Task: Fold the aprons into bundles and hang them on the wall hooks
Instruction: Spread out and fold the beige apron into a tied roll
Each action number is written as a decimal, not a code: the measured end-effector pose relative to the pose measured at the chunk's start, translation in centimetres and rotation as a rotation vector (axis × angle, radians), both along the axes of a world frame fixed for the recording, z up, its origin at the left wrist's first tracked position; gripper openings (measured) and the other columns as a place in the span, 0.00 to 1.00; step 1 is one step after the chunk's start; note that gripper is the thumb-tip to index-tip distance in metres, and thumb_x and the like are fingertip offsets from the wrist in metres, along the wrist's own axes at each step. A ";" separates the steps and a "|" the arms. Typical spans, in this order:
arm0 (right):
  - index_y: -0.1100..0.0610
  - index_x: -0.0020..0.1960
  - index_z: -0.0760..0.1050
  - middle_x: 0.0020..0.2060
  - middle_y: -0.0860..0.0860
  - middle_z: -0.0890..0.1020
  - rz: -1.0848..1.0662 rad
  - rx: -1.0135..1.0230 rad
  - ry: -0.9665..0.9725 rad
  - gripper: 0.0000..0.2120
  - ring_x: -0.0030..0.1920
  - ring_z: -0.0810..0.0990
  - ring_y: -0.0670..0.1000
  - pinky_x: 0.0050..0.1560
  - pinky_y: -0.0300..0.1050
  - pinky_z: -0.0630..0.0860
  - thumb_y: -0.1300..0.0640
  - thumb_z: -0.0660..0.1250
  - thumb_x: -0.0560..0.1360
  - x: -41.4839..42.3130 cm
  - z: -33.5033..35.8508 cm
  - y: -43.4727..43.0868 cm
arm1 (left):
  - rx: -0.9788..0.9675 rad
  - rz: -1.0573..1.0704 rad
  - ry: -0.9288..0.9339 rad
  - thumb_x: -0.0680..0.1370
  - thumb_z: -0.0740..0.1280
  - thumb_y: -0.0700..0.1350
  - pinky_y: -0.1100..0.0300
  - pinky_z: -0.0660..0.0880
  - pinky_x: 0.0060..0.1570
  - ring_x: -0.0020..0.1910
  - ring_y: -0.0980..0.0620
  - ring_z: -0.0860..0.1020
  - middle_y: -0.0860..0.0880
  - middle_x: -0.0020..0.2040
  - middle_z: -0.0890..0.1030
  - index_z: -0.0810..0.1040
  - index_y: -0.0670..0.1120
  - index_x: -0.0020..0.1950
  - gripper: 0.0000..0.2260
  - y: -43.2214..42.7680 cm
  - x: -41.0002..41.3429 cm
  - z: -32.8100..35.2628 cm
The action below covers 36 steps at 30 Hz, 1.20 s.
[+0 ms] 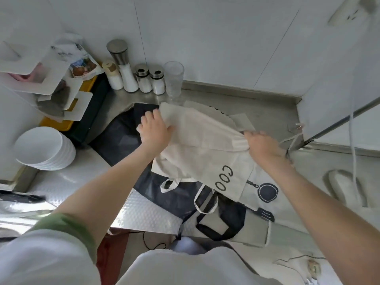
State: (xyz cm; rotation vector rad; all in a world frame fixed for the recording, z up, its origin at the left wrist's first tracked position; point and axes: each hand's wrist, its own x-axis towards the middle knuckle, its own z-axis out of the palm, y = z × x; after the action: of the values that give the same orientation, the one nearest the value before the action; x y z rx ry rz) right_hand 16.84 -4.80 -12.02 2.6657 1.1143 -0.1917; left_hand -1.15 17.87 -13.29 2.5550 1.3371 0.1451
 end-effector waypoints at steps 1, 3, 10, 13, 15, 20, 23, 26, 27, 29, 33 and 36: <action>0.55 0.69 0.66 0.60 0.55 0.77 -0.019 0.000 -0.024 0.22 0.61 0.73 0.57 0.56 0.47 0.71 0.67 0.56 0.76 0.2 -0.2 -0.3 | -0.154 0.142 -0.015 0.77 0.67 0.54 0.46 0.66 0.61 0.65 0.39 0.67 0.39 0.66 0.68 0.63 0.39 0.69 0.29 0.1 -0.2 -0.4; 0.54 0.71 0.63 0.64 0.54 0.73 -0.006 0.023 -0.056 0.25 0.64 0.70 0.56 0.60 0.47 0.66 0.65 0.56 0.76 0.5 -0.9 -0.7 | -0.591 0.447 -0.115 0.78 0.65 0.56 0.48 0.64 0.66 0.69 0.41 0.65 0.42 0.70 0.65 0.56 0.38 0.75 0.34 0.8 -0.3 -1.4; 0.57 0.79 0.47 0.77 0.53 0.57 0.119 0.064 -0.125 0.31 0.75 0.57 0.54 0.72 0.50 0.45 0.55 0.56 0.79 -2.0 -4.3 0.0 | -1.090 0.578 -0.245 0.76 0.70 0.54 0.60 0.71 0.50 0.40 0.52 0.70 0.48 0.42 0.70 0.71 0.43 0.54 0.17 1.9 -0.8 -2.6; 0.60 0.77 0.51 0.76 0.54 0.60 0.191 0.175 -0.191 0.29 0.76 0.57 0.54 0.75 0.52 0.39 0.51 0.54 0.80 -3.2 -5.5 0.0 | -1.055 0.494 -0.203 0.79 0.66 0.44 0.59 0.69 0.47 0.40 0.52 0.70 0.49 0.39 0.69 0.71 0.44 0.57 0.10 2.5 -0.3 -2.3; 0.62 0.75 0.59 0.73 0.55 0.66 0.260 0.250 -0.205 0.27 0.73 0.62 0.54 0.74 0.53 0.49 0.54 0.54 0.78 -4.0 -6.1 -0.3 | -1.019 0.502 -0.248 0.79 0.65 0.46 0.56 0.70 0.56 0.53 0.48 0.73 0.48 0.50 0.74 0.70 0.47 0.68 0.18 3.3 -0.5 -2.7; 0.65 0.65 0.73 0.54 0.57 0.82 0.393 0.274 -0.185 0.24 0.49 0.77 0.55 0.50 0.49 0.72 0.62 0.53 0.71 -6.7 -7.2 -0.1 | -0.641 0.540 -0.097 0.78 0.59 0.44 0.48 0.66 0.65 0.67 0.40 0.62 0.44 0.71 0.63 0.71 0.51 0.69 0.19 5.5 -2.9 -3.6; 0.67 0.61 0.76 0.49 0.57 0.83 0.498 0.297 -0.096 0.31 0.46 0.82 0.55 0.47 0.47 0.80 0.66 0.72 0.58 -8.0 -8.1 0.0 | -0.687 0.590 -0.209 0.76 0.60 0.43 0.50 0.70 0.61 0.64 0.41 0.67 0.45 0.67 0.65 0.72 0.46 0.67 0.19 6.5 -4.4 -4.4; 0.65 0.61 0.78 0.51 0.56 0.82 0.536 0.201 0.030 0.43 0.46 0.83 0.53 0.46 0.44 0.81 0.66 0.78 0.45 -9.6 -8.6 -0.1 | -0.719 0.511 -0.365 0.74 0.59 0.38 0.55 0.70 0.47 0.49 0.45 0.72 0.48 0.46 0.73 0.76 0.46 0.45 0.07 6.9 -4.9 -4.4; 0.65 0.62 0.78 0.52 0.55 0.82 0.529 0.189 0.055 0.43 0.47 0.83 0.53 0.46 0.44 0.81 0.66 0.78 0.45 -10.1 -8.7 0.1 | -0.741 0.517 -0.428 0.75 0.60 0.38 0.55 0.69 0.46 0.46 0.47 0.71 0.50 0.41 0.72 0.73 0.49 0.40 0.08 7.1 -5.0 -4.4; 0.64 0.61 0.78 0.52 0.55 0.82 0.527 0.202 0.105 0.41 0.46 0.84 0.52 0.43 0.42 0.81 0.67 0.76 0.46 -10.8 -8.7 0.7 | -0.790 0.553 -0.576 0.76 0.62 0.40 0.56 0.69 0.44 0.45 0.49 0.71 0.51 0.38 0.72 0.73 0.52 0.38 0.09 7.2 -5.3 -4.3; 0.61 0.59 0.80 0.51 0.52 0.83 0.628 0.215 0.145 0.28 0.46 0.84 0.50 0.45 0.40 0.79 0.64 0.58 0.60 -12.1 -8.5 2.1 | -0.833 0.914 -0.982 0.74 0.68 0.44 0.59 0.73 0.42 0.49 0.48 0.73 0.50 0.49 0.73 0.71 0.49 0.58 0.14 6.5 -6.0 -4.0; 0.60 0.57 0.81 0.50 0.51 0.84 0.645 0.184 0.146 0.28 0.46 0.84 0.50 0.53 0.42 0.68 0.64 0.50 0.64 -13.0 -8.4 2.8 | -0.986 1.280 -1.160 0.70 0.75 0.52 0.54 0.76 0.51 0.50 0.49 0.75 0.49 0.57 0.73 0.62 0.47 0.69 0.33 5.2 -6.8 -4.3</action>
State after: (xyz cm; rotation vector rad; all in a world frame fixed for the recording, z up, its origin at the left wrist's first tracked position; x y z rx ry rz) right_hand 3.87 -1.99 -20.40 2.3052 2.0488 -0.1674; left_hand -7.92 23.12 -17.60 0.3510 1.5623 0.7645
